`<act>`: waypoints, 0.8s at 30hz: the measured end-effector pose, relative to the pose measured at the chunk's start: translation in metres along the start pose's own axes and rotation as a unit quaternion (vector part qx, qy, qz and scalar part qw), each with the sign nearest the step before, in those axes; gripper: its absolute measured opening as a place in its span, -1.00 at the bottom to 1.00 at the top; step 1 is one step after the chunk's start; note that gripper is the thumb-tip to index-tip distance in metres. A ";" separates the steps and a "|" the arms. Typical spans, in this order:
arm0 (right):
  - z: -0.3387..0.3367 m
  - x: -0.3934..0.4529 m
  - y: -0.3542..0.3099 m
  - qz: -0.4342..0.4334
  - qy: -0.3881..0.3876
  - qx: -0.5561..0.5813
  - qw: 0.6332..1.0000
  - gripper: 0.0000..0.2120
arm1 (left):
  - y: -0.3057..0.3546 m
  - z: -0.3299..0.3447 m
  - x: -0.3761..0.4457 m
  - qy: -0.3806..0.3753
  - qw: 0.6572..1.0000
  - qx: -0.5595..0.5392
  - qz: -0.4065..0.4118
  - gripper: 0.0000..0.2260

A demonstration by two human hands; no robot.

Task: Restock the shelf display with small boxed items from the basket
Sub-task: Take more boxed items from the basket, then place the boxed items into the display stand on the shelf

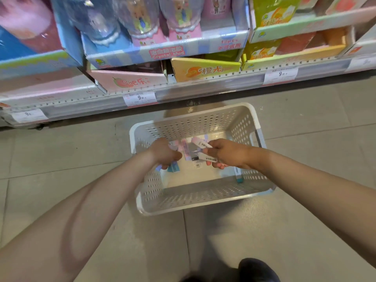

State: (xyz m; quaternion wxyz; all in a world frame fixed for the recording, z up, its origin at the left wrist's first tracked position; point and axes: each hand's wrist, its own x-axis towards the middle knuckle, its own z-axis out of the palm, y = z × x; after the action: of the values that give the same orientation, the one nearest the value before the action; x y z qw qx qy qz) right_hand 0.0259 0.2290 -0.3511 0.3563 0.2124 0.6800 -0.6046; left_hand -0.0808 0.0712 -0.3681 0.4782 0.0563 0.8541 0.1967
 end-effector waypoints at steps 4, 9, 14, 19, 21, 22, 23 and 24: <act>0.005 -0.055 -0.043 -0.033 -0.009 0.165 0.986 -0.84 | 0.024 -0.039 -0.064 -0.001 0.996 -0.081 0.043 -0.92; 0.017 -0.142 -0.122 -0.087 0.017 0.254 0.963 -0.82 | 0.067 -0.097 -0.161 0.014 0.984 -0.140 0.111 -0.80; 0.022 -0.235 -0.215 -0.139 0.023 0.281 0.949 -0.82 | 0.121 -0.167 -0.267 0.043 0.968 -0.197 0.151 -0.90; 0.026 -0.333 -0.313 -0.202 0.030 0.272 0.940 -0.78 | 0.175 -0.237 -0.375 0.049 0.949 -0.239 0.199 -0.85; 0.028 -0.371 -0.350 -0.219 0.038 0.256 0.941 -0.76 | 0.196 -0.263 -0.420 0.035 0.939 -0.270 0.211 -0.83; 0.029 -0.390 -0.368 -0.227 0.043 0.240 0.943 -0.75 | 0.206 -0.275 -0.443 0.028 0.935 -0.278 0.217 -0.83; 0.031 -0.409 -0.386 -0.236 0.049 0.225 0.944 -0.75 | 0.215 -0.286 -0.466 0.021 0.932 -0.288 0.221 -0.85; 0.033 -0.427 -0.403 -0.249 0.053 0.219 0.942 -0.74 | 0.223 -0.298 -0.488 0.014 0.926 -0.301 0.226 -0.86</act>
State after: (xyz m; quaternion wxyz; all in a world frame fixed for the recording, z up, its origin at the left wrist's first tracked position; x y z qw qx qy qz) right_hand 0.0237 0.1854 0.2356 0.1030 0.1407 0.5798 -0.7959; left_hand -0.0895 0.0531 0.2457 0.4032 0.0983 0.7259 0.5485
